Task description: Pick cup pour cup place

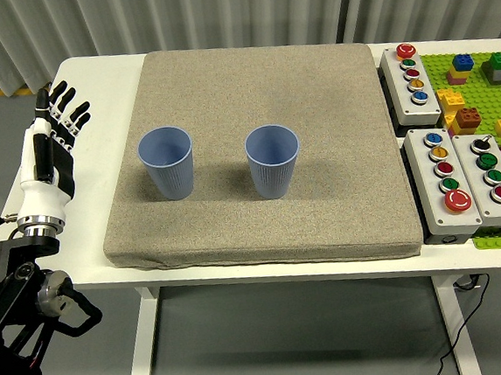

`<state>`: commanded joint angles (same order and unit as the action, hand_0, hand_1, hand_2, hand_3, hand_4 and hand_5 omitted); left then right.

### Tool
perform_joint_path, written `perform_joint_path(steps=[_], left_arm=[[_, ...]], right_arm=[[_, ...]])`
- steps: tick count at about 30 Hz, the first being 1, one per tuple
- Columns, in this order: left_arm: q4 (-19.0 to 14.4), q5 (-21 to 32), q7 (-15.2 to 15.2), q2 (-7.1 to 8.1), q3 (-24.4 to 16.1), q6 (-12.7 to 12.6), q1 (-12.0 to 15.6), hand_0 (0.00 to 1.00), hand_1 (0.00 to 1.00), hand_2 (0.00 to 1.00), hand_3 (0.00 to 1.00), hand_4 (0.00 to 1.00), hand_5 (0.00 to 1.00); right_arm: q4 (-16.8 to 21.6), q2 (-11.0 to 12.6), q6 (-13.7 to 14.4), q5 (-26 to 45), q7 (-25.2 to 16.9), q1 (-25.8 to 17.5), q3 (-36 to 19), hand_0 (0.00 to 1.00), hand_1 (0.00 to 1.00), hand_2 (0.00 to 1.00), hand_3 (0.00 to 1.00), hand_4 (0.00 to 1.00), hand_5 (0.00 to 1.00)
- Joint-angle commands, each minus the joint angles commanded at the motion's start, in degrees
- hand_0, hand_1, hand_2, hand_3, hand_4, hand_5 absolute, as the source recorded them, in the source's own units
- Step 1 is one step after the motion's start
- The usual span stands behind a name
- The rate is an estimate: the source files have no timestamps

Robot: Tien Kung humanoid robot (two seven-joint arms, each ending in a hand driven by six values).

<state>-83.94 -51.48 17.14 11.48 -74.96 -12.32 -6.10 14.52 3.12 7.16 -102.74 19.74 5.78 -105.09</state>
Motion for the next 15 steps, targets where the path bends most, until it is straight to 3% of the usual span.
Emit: perform_joint_path(steps=[7, 11, 12, 15], left_arm=[[-0.21, -0.20, -0.01, -0.05, -0.38, 0.23, 0.38, 0.839, 0.824, 0.931, 0.903, 0.820, 0.998], [-0.58, -2.35, -0.88, 0.26, -1.38, 1.81, 1.04, 0.839, 0.824, 0.931, 0.903, 0.820, 0.998], [-0.70, -3.20, -1.17, 0.47, -1.68, 2.38, 1.38, 0.849, 0.836, 0.947, 0.937, 0.933, 0.936], [-1.11, -4.96, -1.64, 0.95, -2.58, 3.71, 2.57, 0.849, 0.836, 0.947, 0.937, 0.933, 0.936]], right_arm=[[0.00, 0.02, -0.14, -0.60, 0.02, -0.19, -0.25, 0.651, 0.654, 0.596, 0.607, 0.002, 0.203], [-0.05, 0.07, -0.23, -1.00, -0.04, -0.06, -0.35, 0.651, 0.654, 0.596, 0.607, 0.002, 0.203], [-0.05, 0.10, -0.25, -1.00, -0.04, -0.04, -0.35, 0.650, 0.654, 0.596, 0.607, 0.002, 0.201], [-0.05, 0.15, -0.29, -1.07, -0.04, -0.03, -0.45, 0.650, 0.654, 0.596, 0.607, 0.002, 0.201]])
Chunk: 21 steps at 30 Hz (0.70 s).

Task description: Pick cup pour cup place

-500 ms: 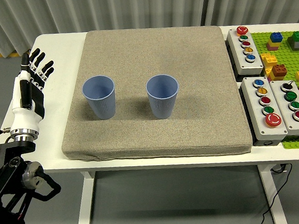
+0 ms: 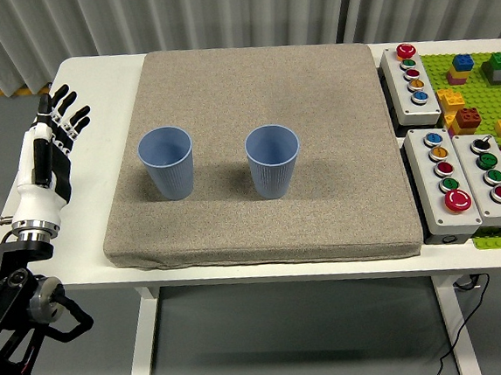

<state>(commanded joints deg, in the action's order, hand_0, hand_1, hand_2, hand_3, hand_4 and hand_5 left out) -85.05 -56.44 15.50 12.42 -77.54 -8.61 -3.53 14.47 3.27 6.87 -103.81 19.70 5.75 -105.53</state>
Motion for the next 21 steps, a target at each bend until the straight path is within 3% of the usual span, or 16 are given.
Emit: perform_joint_path(steps=[2, 3, 8, 9, 14, 15, 20, 21], left_arm=[[-0.38, -1.67, -0.29, 0.21, -0.57, 0.82, 0.75, 0.849, 0.836, 0.947, 0.937, 0.933, 0.936], [-0.56, -2.67, -0.41, 0.30, -0.79, 1.19, 1.08, 0.874, 0.868, 0.992, 0.998, 0.998, 0.625], [-1.57, -8.30, -1.37, 1.35, -1.32, 3.97, 3.41, 0.874, 0.868, 0.992, 0.998, 0.998, 0.625], [-1.78, -8.97, -1.53, 1.59, -1.29, 4.53, 3.87, 0.909, 0.893, 0.998, 0.998, 0.998, 0.515], [-3.17, -14.41, -2.75, 3.23, -0.65, 7.48, 6.56, 0.909, 0.893, 0.998, 0.998, 0.998, 0.515], [-3.29, -15.27, -2.87, 3.41, -0.55, 7.77, 6.81, 0.939, 0.942, 0.998, 0.998, 0.998, 0.438], [-3.03, -19.31, -3.47, 4.19, 0.39, 8.44, 7.52, 0.939, 0.942, 0.998, 0.998, 0.998, 0.438], [-2.84, -19.80, -3.52, 4.26, 0.60, 8.40, 7.45, 0.950, 0.951, 0.998, 0.998, 0.998, 0.396]], right_arm=[[-0.01, 0.02, -0.06, -0.26, -0.02, 0.01, -0.08, 0.650, 0.654, 0.596, 0.607, 0.002, 0.201], [-0.01, 0.04, -0.10, -0.37, -0.02, 0.00, -0.11, 0.650, 0.654, 0.596, 0.606, 0.002, 0.197], [0.05, 0.02, -0.46, -1.45, 0.10, -0.15, -0.45, 0.650, 0.654, 0.596, 0.606, 0.002, 0.197], [0.04, 0.01, -0.52, -1.64, 0.10, -0.17, -0.47, 0.651, 0.653, 0.596, 0.606, 0.002, 0.193], [0.07, -0.02, -0.74, -2.51, 0.22, -0.30, -0.68, 0.651, 0.653, 0.596, 0.606, 0.002, 0.193], [0.08, -0.03, -0.75, -2.56, 0.24, -0.32, -0.70, 0.651, 0.653, 0.594, 0.605, 0.002, 0.191], [0.07, -0.04, -0.86, -2.92, 0.28, -0.23, -0.79, 0.651, 0.653, 0.594, 0.605, 0.002, 0.191], [0.06, -0.05, -0.90, -3.04, 0.28, -0.19, -0.83, 0.651, 0.653, 0.593, 0.604, 0.002, 0.189]])
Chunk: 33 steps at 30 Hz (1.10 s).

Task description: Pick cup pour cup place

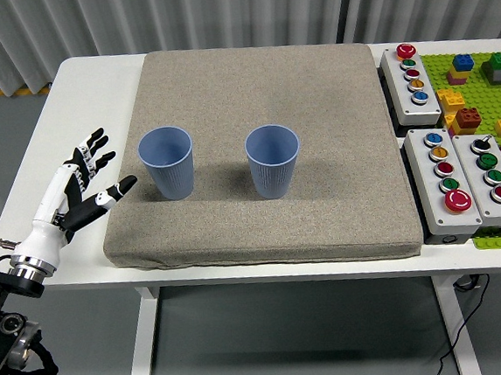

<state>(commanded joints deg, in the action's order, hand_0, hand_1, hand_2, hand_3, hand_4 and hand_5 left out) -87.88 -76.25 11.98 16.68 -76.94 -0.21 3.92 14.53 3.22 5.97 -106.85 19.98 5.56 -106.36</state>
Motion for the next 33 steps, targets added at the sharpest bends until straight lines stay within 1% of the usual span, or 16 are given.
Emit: perform_joint_path(steps=[3, 8, 11, 12, 14, 16, 19, 23, 26, 33], left_arm=[[0.88, -1.21, 0.03, 0.01, 0.72, -0.52, -0.49, 0.950, 0.951, 0.998, 0.998, 0.998, 0.396], [4.29, -1.62, 0.28, -0.80, 1.34, -1.35, -2.67, 0.952, 0.949, 0.998, 0.998, 0.998, 0.384], [5.65, -1.97, 0.27, -0.95, 1.73, -1.44, -3.64, 0.952, 0.949, 0.998, 0.998, 0.998, 0.384], [6.51, -2.34, 0.25, -0.95, 2.08, -1.49, -4.17, 0.953, 0.948, 0.998, 0.998, 0.998, 0.370], [6.84, -2.48, 0.25, -0.96, 2.21, -1.50, -4.39, 0.953, 0.948, 0.998, 0.998, 0.998, 0.370], [8.66, -3.74, 0.19, -1.29, 3.50, -1.58, -6.00, 0.953, 0.948, 0.998, 0.998, 0.998, 0.370], [10.06, -4.46, 0.30, -1.73, 4.65, -1.55, -7.50, 0.953, 0.948, 0.998, 0.998, 0.998, 0.368], [12.19, -4.39, 0.53, -1.38, 6.35, -1.63, -9.46, 0.953, 0.948, 0.998, 0.998, 0.998, 0.368], [13.06, -4.03, 0.70, -1.21, 7.00, -1.50, -10.21, 0.950, 0.941, 0.998, 0.998, 0.998, 0.371], [15.27, -3.41, 0.97, -1.69, 7.80, -1.27, -12.21, 0.947, 0.934, 0.998, 0.998, 0.998, 0.379]], right_arm=[[-0.03, 0.00, -0.08, -0.20, -0.05, 0.07, -0.07, 0.651, 0.653, 0.593, 0.604, 0.002, 0.189], [-0.08, -0.02, -0.05, 0.09, -0.15, 0.18, 0.04, 0.651, 0.652, 0.594, 0.601, 0.002, 0.187], [-0.10, -0.02, -0.06, 0.10, -0.19, 0.23, 0.04, 0.651, 0.652, 0.594, 0.601, 0.002, 0.187], [-0.12, -0.02, -0.04, 0.16, -0.21, 0.27, 0.08, 0.651, 0.652, 0.593, 0.600, 0.002, 0.173], [-0.12, -0.02, -0.03, 0.19, -0.22, 0.28, 0.10, 0.651, 0.652, 0.593, 0.600, 0.002, 0.173], [-0.14, -0.03, -0.04, 0.31, -0.26, 0.31, 0.10, 0.651, 0.652, 0.593, 0.600, 0.002, 0.173], [-0.16, -0.03, -0.13, 0.02, -0.33, 0.42, -0.04, 0.651, 0.652, 0.593, 0.599, 0.002, 0.162], [-0.17, -0.05, -0.03, 0.34, -0.29, 0.61, 0.16, 0.651, 0.652, 0.593, 0.599, 0.002, 0.162], [-0.17, -0.03, -0.06, 0.31, -0.32, 0.66, 0.10, 0.651, 0.652, 0.592, 0.599, 0.002, 0.154], [-0.18, -0.01, -0.14, 0.10, -0.37, 0.72, -0.01, 0.651, 0.651, 0.591, 0.597, 0.002, 0.151]])
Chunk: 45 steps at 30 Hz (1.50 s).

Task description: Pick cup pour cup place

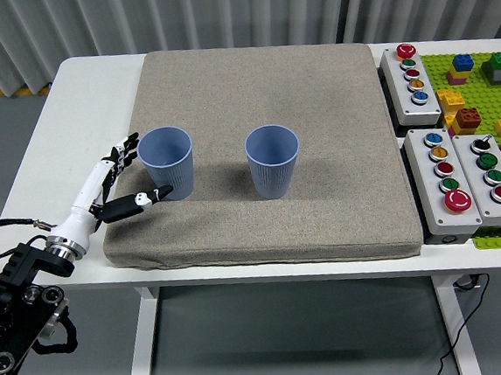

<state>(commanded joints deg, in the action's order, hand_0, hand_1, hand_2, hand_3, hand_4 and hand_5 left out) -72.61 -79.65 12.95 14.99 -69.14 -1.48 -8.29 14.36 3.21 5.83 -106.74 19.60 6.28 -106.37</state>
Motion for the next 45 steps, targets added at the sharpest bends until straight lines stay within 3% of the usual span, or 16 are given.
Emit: perform_joint_path(steps=[8, 19, 45], left_arm=[[2.32, 0.12, -0.04, -0.65, 1.16, 0.54, -2.07, 0.945, 0.931, 0.998, 0.998, 0.998, 0.384], [5.27, 0.16, 0.43, -0.39, 1.56, 0.95, -4.01, 0.939, 0.920, 0.998, 0.998, 0.998, 0.390], [5.72, -1.56, 0.34, -1.09, 1.61, 1.99, -5.63, 0.930, 0.908, 0.998, 0.998, 0.998, 0.406]], right_arm=[[0.01, -0.04, -0.02, -0.12, 0.03, 0.06, -0.07, 0.651, 0.651, 0.591, 0.596, 0.002, 0.150], [-0.10, 0.03, 0.02, 0.20, -0.15, 0.30, 0.18, 0.651, 0.651, 0.591, 0.595, 0.002, 0.149], [-0.07, 0.06, -0.29, -0.83, -0.15, 0.22, -0.22, 0.651, 0.651, 0.589, 0.595, 0.002, 0.142]])
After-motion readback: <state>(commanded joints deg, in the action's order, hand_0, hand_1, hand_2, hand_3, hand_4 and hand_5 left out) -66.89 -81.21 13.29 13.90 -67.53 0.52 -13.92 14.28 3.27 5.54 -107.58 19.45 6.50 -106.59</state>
